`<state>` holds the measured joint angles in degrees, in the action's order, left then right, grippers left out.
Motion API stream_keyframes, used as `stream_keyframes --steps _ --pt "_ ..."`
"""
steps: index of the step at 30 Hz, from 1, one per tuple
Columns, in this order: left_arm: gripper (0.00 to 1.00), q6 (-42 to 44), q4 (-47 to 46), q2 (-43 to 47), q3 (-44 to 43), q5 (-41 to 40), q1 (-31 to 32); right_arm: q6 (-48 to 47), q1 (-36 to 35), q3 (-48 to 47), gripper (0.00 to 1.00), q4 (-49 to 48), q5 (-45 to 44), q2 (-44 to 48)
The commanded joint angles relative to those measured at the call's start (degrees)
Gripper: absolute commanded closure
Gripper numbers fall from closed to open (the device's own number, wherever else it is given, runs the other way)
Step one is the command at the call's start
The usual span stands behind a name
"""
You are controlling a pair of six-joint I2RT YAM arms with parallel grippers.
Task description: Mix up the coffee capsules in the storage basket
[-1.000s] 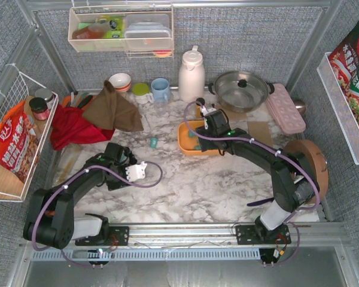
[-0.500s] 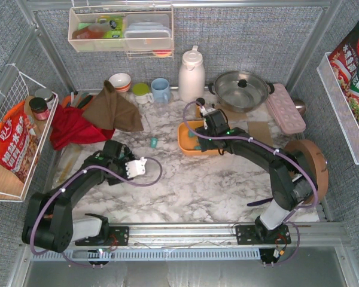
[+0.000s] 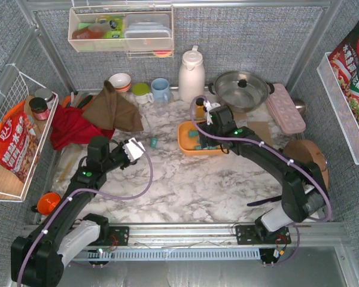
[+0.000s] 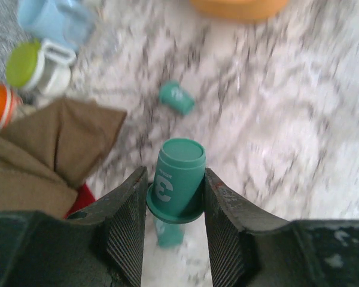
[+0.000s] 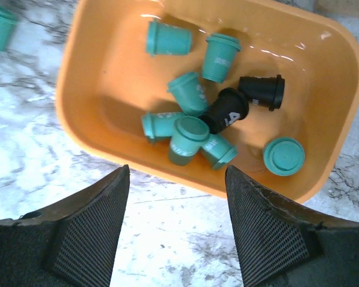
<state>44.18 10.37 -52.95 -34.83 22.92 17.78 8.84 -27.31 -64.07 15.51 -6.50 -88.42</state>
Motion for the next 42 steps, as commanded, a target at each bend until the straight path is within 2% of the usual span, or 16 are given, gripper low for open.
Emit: stream_keyframes --steps 1,6,9,16,25,32,42 --pt "0.65 -15.1 -22.8 1.4 2.7 8.7 2.0 3.6 0.0 0.2 0.31 0.1 5.6 4.3" --pt "0.65 -17.0 -36.2 -2.4 4.1 8.3 9.9 9.3 -0.1 0.7 0.32 -0.3 13.3 11.3" --pt "0.65 -17.9 -45.6 -6.4 5.0 7.3 13.8 15.0 -0.6 2.3 0.33 -4.0 18.6 15.9" --pt "0.65 -20.4 -62.1 -18.7 4.0 3.1 17.8 20.6 -3.5 3.2 0.37 -8.2 20.0 21.5" --pt "0.65 -22.2 -68.9 -29.3 -0.8 -0.3 23.1 17.3 -6.8 1.9 0.37 -11.3 19.6 16.2" --pt "0.65 -22.3 -70.6 -30.8 -0.8 0.4 24.3 14.5 -8.1 0.9 0.38 -11.7 15.8 13.1" --pt "0.65 -22.6 -71.8 -31.5 -0.4 3.0 24.7 11.2 -8.8 0.7 0.48 -10.5 10.0 12.0"
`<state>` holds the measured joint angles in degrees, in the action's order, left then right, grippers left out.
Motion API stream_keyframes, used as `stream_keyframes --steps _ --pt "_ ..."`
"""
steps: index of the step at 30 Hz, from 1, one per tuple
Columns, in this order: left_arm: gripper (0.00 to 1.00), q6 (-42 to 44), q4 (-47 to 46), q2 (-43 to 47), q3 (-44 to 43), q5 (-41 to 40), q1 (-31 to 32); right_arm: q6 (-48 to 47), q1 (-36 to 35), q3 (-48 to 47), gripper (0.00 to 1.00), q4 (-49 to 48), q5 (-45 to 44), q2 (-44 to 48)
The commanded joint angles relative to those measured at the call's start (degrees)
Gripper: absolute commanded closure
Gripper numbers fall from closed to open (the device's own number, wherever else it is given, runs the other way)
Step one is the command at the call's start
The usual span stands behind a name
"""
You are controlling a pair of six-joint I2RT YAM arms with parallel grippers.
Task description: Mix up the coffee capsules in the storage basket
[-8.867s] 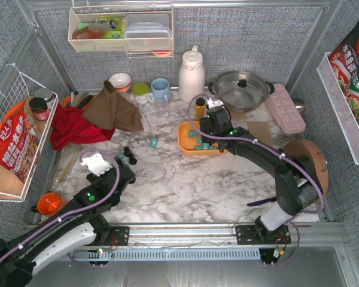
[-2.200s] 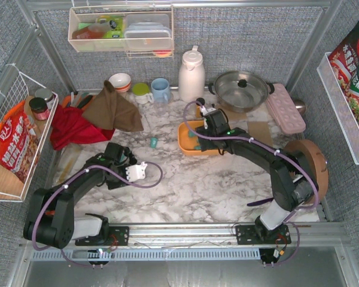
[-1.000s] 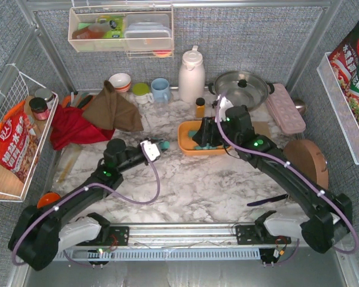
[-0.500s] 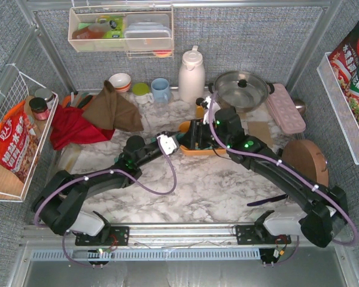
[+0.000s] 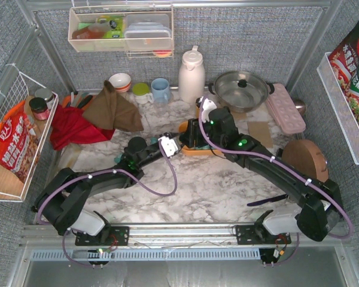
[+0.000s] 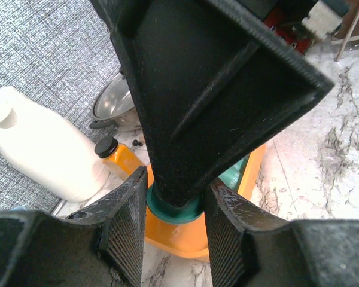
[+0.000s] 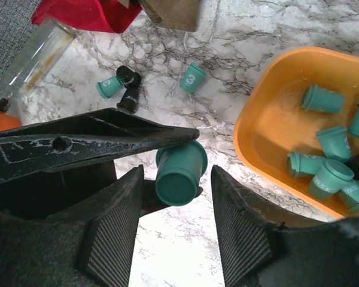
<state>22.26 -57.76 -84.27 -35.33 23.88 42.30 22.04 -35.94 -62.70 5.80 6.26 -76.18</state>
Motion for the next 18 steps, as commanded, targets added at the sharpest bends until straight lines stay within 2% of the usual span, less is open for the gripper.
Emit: stream_keyframes --steps 1,5,8,10,11,12,13,18 --pt "0.65 -0.7 -3.7 -0.1 0.0 2.1 0.3 -2.0 -0.2 -0.9 0.49 -0.8 -2.7 -0.4" --pt "0.63 -0.6 -3.7 -0.2 0.0 2.4 0.5 -1.9 -0.3 -0.9 0.57 -1.0 -2.5 -0.9" --pt "0.54 -0.7 -4.0 -0.3 0.0 1.6 0.6 -1.7 -0.3 -0.4 0.72 -1.5 -2.3 -0.7" --pt "0.37 -0.7 -4.2 -0.3 0.1 1.1 0.6 -1.6 -0.3 -0.1 0.81 -1.7 -2.4 -0.6" --pt "0.25 -0.9 -4.4 -0.2 0.1 0.9 0.6 -1.5 -0.3 -0.1 0.84 -1.6 -2.7 -0.6" --pt "0.05 -1.1 -4.7 -0.2 0.3 0.7 0.6 -1.5 -0.3 -0.1 0.88 -1.4 -3.0 -0.6" --pt "0.01 -1.2 -5.3 0.0 0.5 0.5 0.6 -1.5 -0.3 0.0 0.91 -1.3 -3.6 -0.6" --pt "0.01 -2.0 -7.3 2.6 3.3 -1.9 0.6 -1.4 -0.3 0.2 0.93 -0.8 -7.4 -0.7"
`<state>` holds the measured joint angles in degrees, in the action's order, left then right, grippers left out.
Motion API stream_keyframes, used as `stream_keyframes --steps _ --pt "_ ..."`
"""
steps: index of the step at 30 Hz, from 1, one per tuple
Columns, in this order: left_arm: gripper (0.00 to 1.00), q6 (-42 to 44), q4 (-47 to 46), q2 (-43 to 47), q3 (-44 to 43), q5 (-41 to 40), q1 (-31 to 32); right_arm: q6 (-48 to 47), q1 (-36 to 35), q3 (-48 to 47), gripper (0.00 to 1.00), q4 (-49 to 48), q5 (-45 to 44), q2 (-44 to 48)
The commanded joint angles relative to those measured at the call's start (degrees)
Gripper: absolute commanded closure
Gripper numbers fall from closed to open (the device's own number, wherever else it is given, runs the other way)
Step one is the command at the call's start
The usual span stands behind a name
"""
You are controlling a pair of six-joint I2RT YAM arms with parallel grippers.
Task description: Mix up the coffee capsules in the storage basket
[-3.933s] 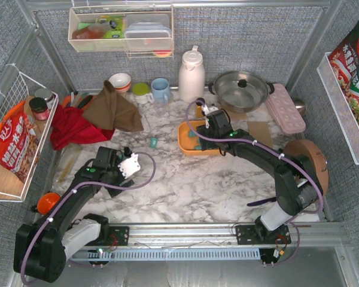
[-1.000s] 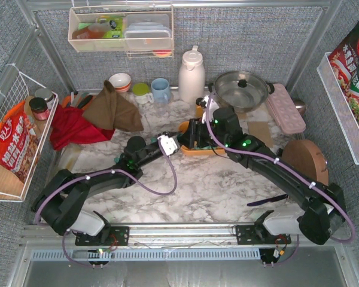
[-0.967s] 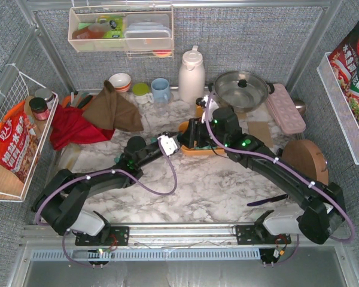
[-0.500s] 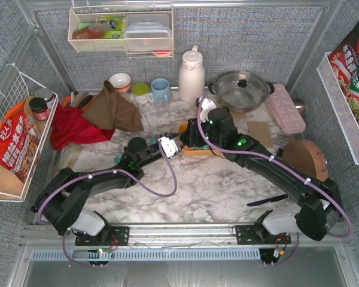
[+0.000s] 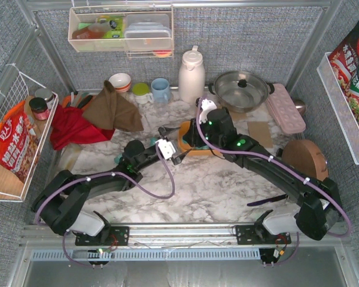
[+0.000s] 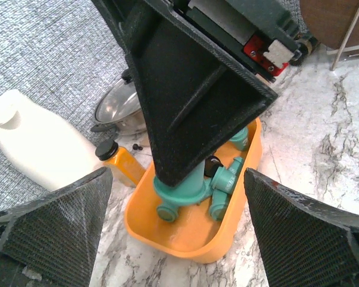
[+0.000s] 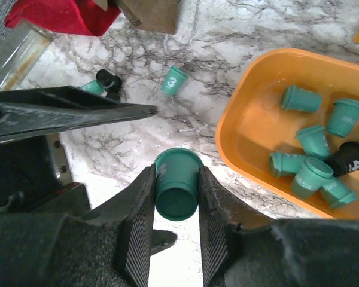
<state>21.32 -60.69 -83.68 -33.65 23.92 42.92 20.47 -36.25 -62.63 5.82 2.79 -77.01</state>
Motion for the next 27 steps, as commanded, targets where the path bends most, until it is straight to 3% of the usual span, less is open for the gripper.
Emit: stream_keyframes --steps 1,5,9,13,18,27 --pt "0.01 -1.2 -4.5 3.0 2.5 -2.6 0.0 -0.3 0.2 0.0 0.93 -0.6 -5.8 0.0" --pt "0.01 -4.4 -4.1 8.6 7.0 -8.4 0.0 -4.1 1.0 -0.6 0.92 0.2 -13.0 -2.6" --pt "0.01 -10.3 2.8 15.7 9.5 -20.0 0.0 -7.7 2.5 -1.9 0.86 1.0 -19.2 -7.3" --pt "0.01 -18.3 17.0 21.4 8.1 -32.9 0.0 -8.8 4.8 -3.4 0.75 1.7 -21.9 -12.4" --pt "0.01 -30.0 37.5 25.2 3.1 -47.4 0.0 -7.3 6.9 -6.3 0.49 5.2 -26.5 -17.4" --pt "0.01 -47.4 68.2 22.5 -6.5 -70.9 -1.0 -8.6 7.9 -5.3 0.38 5.9 -27.3 -15.5"
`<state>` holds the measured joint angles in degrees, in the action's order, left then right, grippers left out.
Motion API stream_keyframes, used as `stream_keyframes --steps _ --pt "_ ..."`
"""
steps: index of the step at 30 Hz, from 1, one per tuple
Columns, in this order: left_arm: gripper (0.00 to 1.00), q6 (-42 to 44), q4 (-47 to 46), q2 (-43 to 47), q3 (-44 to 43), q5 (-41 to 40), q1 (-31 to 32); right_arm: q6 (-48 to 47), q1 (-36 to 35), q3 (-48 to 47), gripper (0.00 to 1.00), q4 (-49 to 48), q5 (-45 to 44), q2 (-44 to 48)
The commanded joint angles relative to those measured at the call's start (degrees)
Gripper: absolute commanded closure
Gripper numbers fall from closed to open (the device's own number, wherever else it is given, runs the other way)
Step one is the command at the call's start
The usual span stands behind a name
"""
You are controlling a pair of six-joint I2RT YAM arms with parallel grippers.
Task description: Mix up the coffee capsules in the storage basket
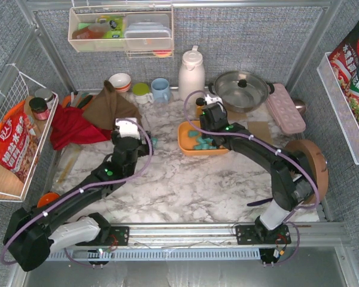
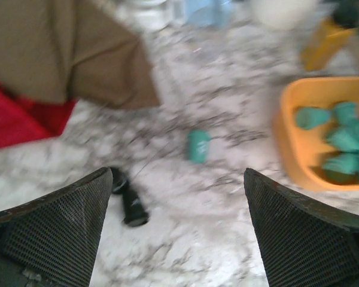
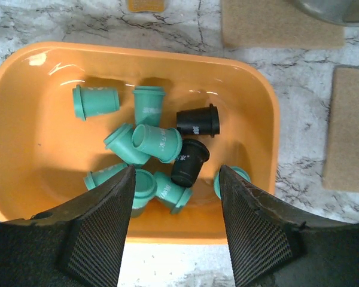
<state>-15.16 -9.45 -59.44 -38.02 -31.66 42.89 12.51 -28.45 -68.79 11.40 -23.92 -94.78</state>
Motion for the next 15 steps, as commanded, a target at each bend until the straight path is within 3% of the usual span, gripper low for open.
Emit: stream_keyframes --steps 1,7,13,15 --pt "0.01 -13.2 19.6 -2.5 -2.6 -16.4 -2.1 -0.7 0.1 1.8 0.38 -0.4 0.9 3.3" --pt "0.06 -18.4 22.5 -5.2 -0.7 -2.6 -14.7 -0.6 0.0 8.4 0.38 -5.1 5.9 8.1" --pt "0.09 -19.1 21.1 -9.1 0.7 1.5 -19.3 -1.7 0.1 11.3 0.38 -6.4 7.0 8.7" --pt "0.15 -17.4 19.9 -10.8 0.7 3.8 -21.1 -1.6 0.1 11.3 0.38 -6.6 7.3 8.5"
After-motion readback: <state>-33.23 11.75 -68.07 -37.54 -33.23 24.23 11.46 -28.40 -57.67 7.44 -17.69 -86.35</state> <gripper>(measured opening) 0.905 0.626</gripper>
